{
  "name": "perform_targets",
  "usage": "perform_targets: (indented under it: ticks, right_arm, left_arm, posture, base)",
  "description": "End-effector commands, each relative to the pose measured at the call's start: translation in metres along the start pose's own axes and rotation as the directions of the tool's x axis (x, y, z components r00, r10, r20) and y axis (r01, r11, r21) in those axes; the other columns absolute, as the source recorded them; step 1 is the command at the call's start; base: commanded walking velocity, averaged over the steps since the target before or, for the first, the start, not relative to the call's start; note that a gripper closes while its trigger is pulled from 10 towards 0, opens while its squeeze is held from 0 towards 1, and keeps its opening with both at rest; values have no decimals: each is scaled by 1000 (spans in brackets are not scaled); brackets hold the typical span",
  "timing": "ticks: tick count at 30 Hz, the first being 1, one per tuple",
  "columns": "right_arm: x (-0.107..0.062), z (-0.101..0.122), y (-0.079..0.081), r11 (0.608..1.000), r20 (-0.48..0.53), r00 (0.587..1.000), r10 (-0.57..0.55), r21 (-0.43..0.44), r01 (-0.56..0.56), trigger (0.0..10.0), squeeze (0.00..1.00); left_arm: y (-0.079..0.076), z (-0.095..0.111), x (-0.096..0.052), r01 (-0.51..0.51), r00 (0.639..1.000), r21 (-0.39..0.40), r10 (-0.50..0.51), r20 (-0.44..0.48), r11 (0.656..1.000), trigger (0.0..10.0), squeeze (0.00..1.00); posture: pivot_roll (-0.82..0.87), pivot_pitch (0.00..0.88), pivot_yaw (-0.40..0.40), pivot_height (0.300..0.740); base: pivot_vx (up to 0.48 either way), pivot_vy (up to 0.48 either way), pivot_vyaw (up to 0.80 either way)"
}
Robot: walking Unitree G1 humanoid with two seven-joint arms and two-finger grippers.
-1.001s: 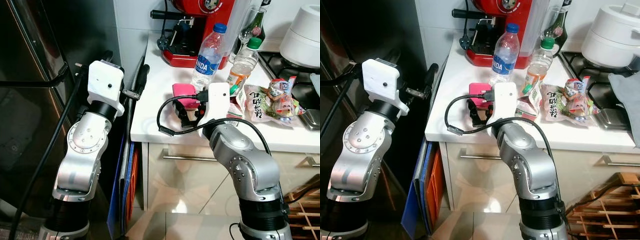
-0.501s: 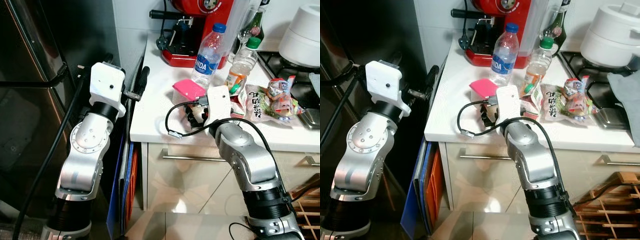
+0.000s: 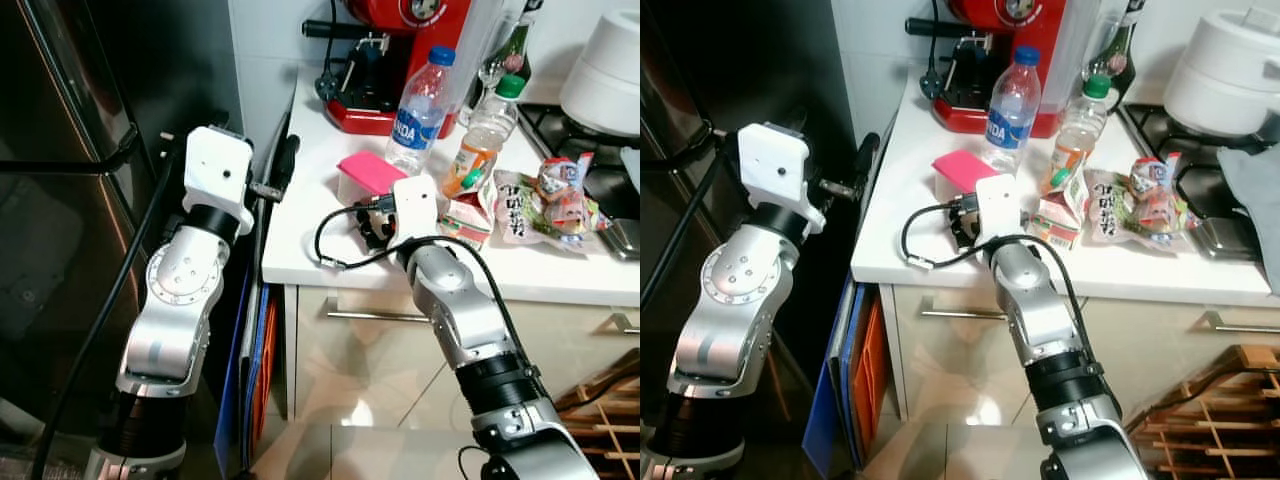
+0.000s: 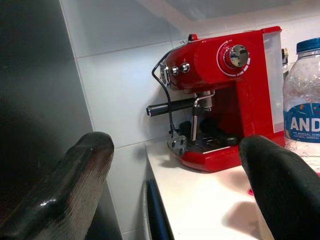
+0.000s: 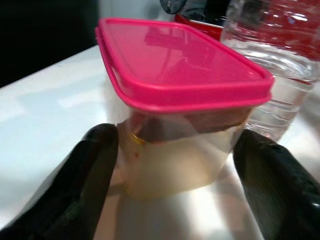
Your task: Restocking fridge
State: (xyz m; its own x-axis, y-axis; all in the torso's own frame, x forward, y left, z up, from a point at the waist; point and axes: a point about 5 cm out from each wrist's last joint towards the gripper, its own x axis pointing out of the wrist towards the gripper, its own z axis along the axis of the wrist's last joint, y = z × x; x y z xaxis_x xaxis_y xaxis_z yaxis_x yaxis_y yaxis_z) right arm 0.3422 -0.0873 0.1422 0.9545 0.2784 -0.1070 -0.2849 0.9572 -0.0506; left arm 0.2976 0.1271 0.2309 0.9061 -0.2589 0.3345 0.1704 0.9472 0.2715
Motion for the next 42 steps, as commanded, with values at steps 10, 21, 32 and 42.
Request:
perform_targets:
  ticks: [10,21,32,42]
  right_arm:
    - [-12,9,19,997,89,994,71,13,-72,0,0]
    - [-16,49,4,997,322,946,-38,-55,59,0,0]
    - [-41,83,-39,878,602,734,-313,-110,465,0,0]
    - [-59,105,-36,821,741,607,-289,-134,555,0,0]
  left_arm:
    - [-2,-1,3,21,1000,12,-21,-2,1000,10000,0]
    - [-2,-1,5,26,1000,15,-26,1,1000,10000,0]
    - [-5,-9,9,-21,999,-92,18,-30,996,10000,0]
    - [-20,-8,21,-5,1000,-89,5,6,996,10000,0]
  posture:
    - [2,0,-9,740]
    - [4,0,-10,740]
    - [2,0,-18,740]
    - [-50,0,-11,740]
  base:
    - [0,0,0]
    - [0,0,0]
    - [0,0,0]
    - [0,0,0]
